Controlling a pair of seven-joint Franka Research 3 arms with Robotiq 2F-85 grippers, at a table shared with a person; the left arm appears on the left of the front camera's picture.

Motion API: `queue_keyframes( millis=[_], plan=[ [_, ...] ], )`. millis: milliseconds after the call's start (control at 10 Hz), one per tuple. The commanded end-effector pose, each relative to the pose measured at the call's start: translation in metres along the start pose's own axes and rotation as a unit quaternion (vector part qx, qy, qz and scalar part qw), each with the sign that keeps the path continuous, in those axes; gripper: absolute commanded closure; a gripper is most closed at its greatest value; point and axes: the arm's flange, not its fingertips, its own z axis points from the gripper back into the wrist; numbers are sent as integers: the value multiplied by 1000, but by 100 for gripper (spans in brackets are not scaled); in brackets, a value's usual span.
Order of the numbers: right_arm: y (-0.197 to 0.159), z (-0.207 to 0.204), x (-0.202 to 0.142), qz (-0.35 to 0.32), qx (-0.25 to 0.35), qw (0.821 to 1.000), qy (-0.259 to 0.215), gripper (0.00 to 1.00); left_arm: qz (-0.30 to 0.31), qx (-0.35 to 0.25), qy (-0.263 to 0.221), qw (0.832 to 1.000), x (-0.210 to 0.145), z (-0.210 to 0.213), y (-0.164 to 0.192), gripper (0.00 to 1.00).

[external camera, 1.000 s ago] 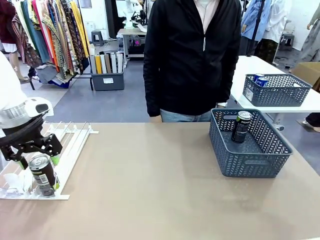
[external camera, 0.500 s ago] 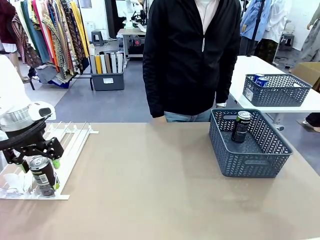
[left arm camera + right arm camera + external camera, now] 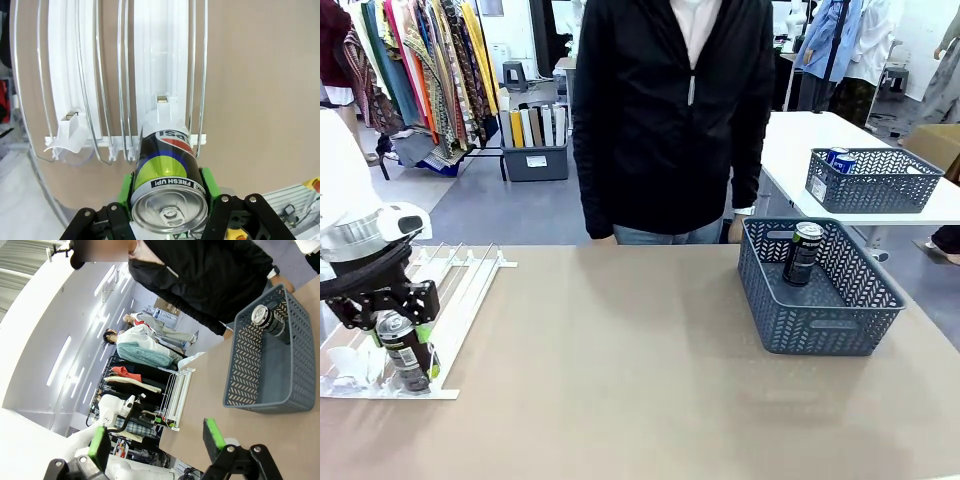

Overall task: Retrieve and store the cans from the dispenser.
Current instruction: Pick up one can from the Automatic Can Dispenser and place it in the middle of the table.

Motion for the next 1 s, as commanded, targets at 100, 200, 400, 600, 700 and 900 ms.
queue_keyframes(
  millis=[100,200,400,600,700,900],
  plan=[
    [2,-2,3,5,11,1000,-10,0,10,12,-10,1000,-2,2,-1,100],
    [2,-2,3,5,11,1000,-10,0,10,13,-18,1000,-3,8,0,100],
    [2,-2,3,5,11,1000,-10,0,-1,34,-46,998,-15,39,-5,100],
    [2,-2,3,5,11,1000,-10,0,-9,46,-74,996,-34,86,-12,100],
    [2,-2,3,5,11,1000,-10,0,-10,49,-95,994,-50,115,-13,100],
    [2,-2,3,5,11,1000,-10,0,-36,27,-134,990,-80,153,-11,100]
  ],
)
